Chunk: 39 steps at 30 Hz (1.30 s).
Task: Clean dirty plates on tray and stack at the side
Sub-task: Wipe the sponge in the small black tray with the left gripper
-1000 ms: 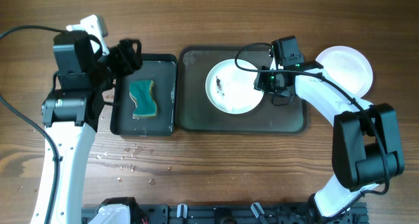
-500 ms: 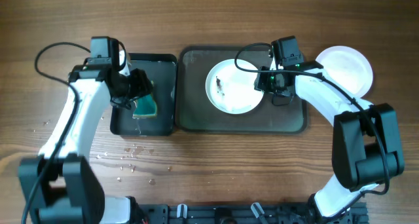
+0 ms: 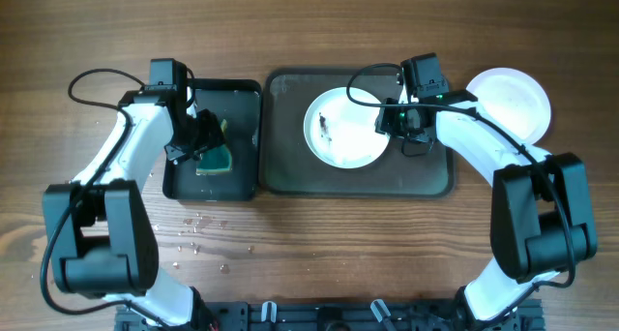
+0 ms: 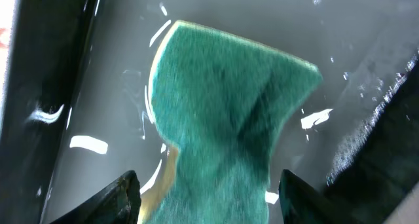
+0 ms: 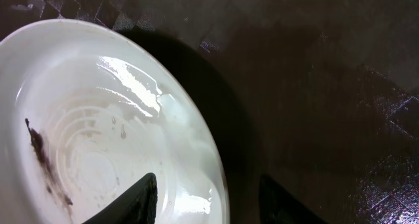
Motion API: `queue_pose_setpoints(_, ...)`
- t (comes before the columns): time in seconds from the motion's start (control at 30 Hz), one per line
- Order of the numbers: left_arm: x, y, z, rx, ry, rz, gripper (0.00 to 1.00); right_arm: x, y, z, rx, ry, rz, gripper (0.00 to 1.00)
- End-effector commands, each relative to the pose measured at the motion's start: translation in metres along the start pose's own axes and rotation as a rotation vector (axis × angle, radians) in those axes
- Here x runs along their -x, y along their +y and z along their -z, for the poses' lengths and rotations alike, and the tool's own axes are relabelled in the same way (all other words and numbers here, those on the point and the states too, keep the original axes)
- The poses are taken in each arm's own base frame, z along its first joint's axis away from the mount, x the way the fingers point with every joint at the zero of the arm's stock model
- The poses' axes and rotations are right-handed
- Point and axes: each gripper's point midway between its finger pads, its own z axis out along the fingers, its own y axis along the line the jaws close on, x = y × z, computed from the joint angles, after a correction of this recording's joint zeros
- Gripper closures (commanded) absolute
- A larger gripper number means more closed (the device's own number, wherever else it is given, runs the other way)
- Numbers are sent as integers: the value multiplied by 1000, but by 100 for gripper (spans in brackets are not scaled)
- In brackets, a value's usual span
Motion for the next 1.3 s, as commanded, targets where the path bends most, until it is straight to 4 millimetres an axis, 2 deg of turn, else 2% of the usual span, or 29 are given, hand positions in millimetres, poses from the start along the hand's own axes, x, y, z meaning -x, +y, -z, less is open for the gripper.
queue_pose_setpoints(0.0,-2,2,-16,29,24,-14,38,6,0,8,-8,-30,15,50)
queue_pose_setpoints(0.13,-7,1,-25,38,51,-22,39,6,-1,8,-9,-30,16,50)
queue_pose_setpoints(0.17,-8,-1,-26,39,55,-28,42,6,-1,8,-9,-29,15,50)
queue_pose_setpoints(0.27,-10,-5,-28,39,59,-44,61,6,-1,8,-9,-29,15,50)
queue_pose_setpoints(0.33,-12,-8,-28,38,60,-50,68,6,-1,8,-9,-30,15,50)
queue_pose_setpoints(0.4,-12,-8,-28,38,61,-52,67,6,-1,8,-9,-30,16,50)
queue_pose_setpoints(0.47,-12,-8,-28,39,63,-52,61,6,-1,8,-9,-29,15,49)
queue_pose_setpoints(0.7,-16,-1,-32,70,64,-54,62,5,-1,8,-10,-27,15,50)
queue_pose_setpoints(0.87,-25,6,-43,87,65,-53,62,5,-1,8,-10,-27,15,50)
queue_pose_setpoints(0.93,-28,8,-46,88,67,-51,74,5,-1,8,-10,-27,15,50)
queue_pose_setpoints(0.97,-27,8,-46,88,67,-51,92,5,-1,8,-10,-27,15,50)
queue_pose_setpoints(1.0,-27,7,-46,87,63,-52,96,5,-1,8,-10,-27,15,50)
queue_pose_setpoints(1.13,-12,0,-36,61,0,-57,96,5,-1,8,-10,-27,15,48)
queue_pose_setpoints(1.27,10,-12,-12,24,-91,-91,96,4,-1,8,-12,-23,14,38)
